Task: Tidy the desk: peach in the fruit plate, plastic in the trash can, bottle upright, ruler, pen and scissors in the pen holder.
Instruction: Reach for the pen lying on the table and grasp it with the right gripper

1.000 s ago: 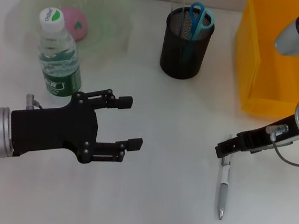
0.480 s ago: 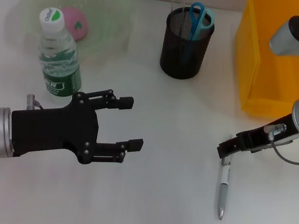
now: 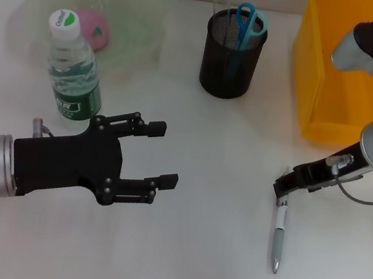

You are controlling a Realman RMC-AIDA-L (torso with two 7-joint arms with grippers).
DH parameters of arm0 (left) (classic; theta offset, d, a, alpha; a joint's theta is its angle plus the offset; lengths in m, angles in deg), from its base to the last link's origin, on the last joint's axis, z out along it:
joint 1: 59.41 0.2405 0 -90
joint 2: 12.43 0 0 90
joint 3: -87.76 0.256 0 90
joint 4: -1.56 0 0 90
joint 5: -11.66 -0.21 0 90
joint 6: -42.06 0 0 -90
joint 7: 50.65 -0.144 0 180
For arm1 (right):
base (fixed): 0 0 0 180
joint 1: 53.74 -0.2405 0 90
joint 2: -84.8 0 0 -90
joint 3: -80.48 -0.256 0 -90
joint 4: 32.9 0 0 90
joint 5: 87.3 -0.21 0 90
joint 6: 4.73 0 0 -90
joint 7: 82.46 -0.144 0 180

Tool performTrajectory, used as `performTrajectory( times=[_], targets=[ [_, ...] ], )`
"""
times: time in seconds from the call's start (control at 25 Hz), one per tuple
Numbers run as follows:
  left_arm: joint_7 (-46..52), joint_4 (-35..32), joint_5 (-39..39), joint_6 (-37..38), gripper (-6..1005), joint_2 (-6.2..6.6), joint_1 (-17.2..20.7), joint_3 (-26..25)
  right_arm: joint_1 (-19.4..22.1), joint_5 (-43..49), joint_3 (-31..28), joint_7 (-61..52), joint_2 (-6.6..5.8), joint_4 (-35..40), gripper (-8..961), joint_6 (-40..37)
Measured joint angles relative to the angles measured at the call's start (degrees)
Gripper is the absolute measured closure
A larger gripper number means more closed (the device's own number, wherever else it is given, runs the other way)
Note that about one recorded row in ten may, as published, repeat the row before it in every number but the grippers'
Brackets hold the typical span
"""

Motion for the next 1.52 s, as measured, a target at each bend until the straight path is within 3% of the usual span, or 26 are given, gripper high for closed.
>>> performTrajectory(
  times=[0.72,0.92,1.52],
  targets=[
    [-0.42,0.14,0.0,0.16,204,-0.03,0.35,-0.27,-2.83,0.02,1.41,0.15,-0.03,-3.95,384,1.38],
    [-0.46,0.29,0.0,0.17,204,0.0,0.35,-0.3,-2.91,0.02,1.41,0.15,-0.03,-4.36,564,1.4],
    [-0.48,0.01,0.0,0.17,205,0.0,0.35,-0.36,-4.34,0.14,1.38,0.2,-0.13,-6.65,584,1.58]
  ],
)
